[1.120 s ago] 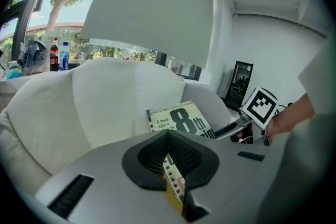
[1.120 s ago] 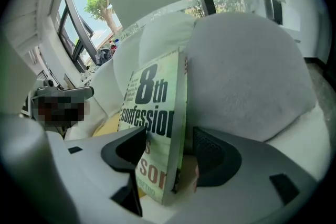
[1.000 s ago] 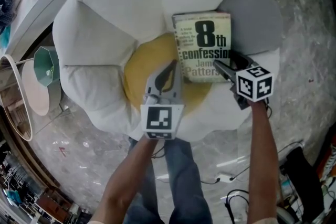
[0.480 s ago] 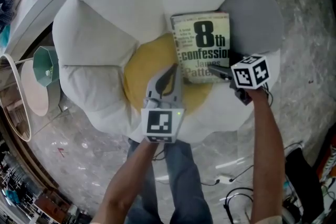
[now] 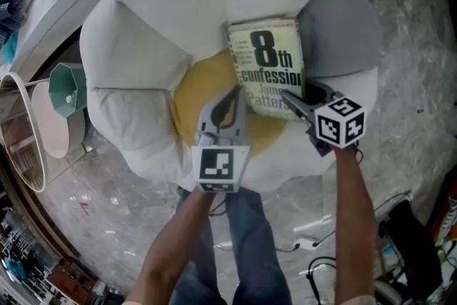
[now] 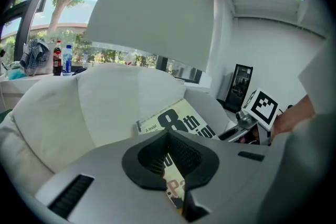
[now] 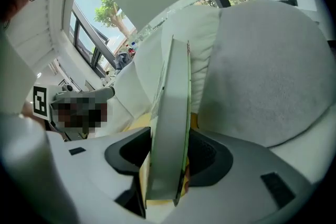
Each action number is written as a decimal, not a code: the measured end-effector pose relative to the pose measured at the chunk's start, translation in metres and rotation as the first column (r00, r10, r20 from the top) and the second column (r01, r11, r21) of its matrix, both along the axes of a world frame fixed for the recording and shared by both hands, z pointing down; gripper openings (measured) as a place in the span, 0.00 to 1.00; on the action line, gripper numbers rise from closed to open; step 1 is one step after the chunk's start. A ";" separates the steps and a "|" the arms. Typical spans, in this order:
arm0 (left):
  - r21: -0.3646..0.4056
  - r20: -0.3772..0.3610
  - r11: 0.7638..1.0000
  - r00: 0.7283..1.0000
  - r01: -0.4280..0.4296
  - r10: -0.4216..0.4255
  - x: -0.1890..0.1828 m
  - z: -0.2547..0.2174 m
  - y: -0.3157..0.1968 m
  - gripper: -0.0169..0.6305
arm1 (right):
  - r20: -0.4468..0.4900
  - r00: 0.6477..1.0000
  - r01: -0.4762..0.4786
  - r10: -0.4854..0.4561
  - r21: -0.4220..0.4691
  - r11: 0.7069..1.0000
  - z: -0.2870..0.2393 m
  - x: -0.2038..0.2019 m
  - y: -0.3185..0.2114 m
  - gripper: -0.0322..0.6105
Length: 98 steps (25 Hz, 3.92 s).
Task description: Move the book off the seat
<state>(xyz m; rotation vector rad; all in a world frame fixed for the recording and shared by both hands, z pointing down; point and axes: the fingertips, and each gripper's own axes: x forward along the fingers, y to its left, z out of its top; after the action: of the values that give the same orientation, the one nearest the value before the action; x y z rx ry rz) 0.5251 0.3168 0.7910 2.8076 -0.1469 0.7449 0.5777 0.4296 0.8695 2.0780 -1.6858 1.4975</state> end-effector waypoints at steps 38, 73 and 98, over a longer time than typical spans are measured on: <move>0.047 -0.236 0.987 0.962 0.155 -0.140 -0.086 -0.328 -0.087 0.03 | -0.452 0.849 -0.264 0.275 0.089 0.961 -0.358 -0.093 -0.091 0.32; 0.246 -0.504 0.849 0.809 0.468 -0.301 -0.220 -0.650 -0.090 0.03 | -0.571 0.734 0.018 0.368 0.558 0.830 -0.721 -0.169 -0.095 0.32; 0.248 -0.528 0.463 0.520 0.851 -0.672 -0.641 -0.640 -0.301 0.03 | -0.606 0.787 0.483 -0.118 0.486 0.728 -0.702 -0.549 -0.386 0.32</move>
<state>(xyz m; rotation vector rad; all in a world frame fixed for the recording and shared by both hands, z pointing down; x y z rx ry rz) -0.1155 0.0160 0.1512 2.7065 -1.6499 -0.0840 0.0283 0.0436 0.1678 2.0002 -2.2909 0.1751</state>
